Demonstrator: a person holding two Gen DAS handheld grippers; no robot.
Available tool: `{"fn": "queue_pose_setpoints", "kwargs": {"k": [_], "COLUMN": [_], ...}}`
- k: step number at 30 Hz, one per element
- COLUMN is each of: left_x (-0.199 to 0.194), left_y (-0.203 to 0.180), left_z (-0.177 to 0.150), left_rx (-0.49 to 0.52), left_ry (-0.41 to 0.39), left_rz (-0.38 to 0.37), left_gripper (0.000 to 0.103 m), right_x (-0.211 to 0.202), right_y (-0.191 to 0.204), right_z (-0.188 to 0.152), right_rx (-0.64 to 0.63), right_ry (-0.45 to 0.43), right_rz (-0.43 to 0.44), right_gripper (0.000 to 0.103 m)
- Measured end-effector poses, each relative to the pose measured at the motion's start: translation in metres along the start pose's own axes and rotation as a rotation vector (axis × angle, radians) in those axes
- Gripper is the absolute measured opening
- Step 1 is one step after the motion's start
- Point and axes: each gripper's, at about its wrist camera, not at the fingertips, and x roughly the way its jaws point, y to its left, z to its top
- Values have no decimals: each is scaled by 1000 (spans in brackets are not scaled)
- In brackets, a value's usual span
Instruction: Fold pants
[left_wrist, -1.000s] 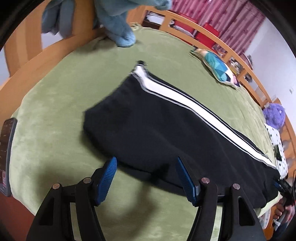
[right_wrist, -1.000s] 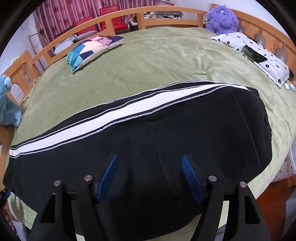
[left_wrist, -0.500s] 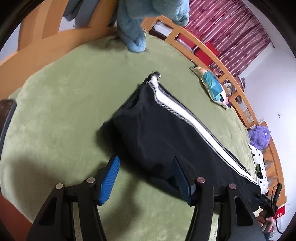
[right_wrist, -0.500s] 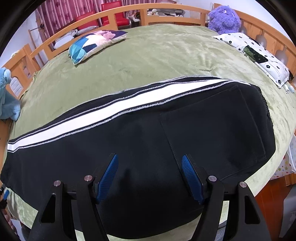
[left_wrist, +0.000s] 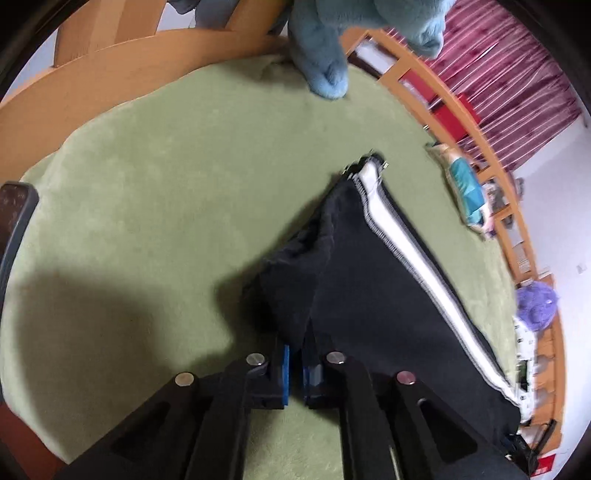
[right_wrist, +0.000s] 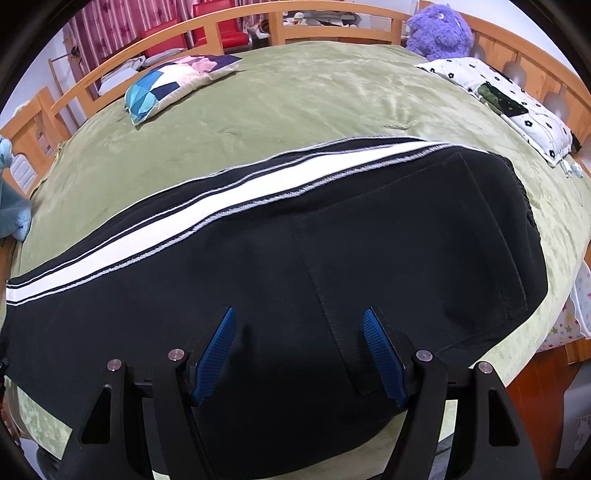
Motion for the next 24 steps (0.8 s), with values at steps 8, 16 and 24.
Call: {"fn": "queue_pose_setpoints", "kwargs": {"k": [8, 16, 24], "left_x": [-17, -35, -22], "left_y": [-56, -132, -233], "left_z": [-32, -72, -99], "left_rx": [183, 281, 430], "left_ry": [25, 8, -12], "left_rz": [141, 149, 95], "left_gripper": [51, 53, 56], "right_x": [-14, -11, 24], "right_y": [-60, -168, -261], "right_z": [-9, -7, 3], "right_rx": [23, 194, 519], "right_ry": [-50, -87, -66], "right_rz": [-13, 57, 307], "right_gripper": [70, 70, 71]}}
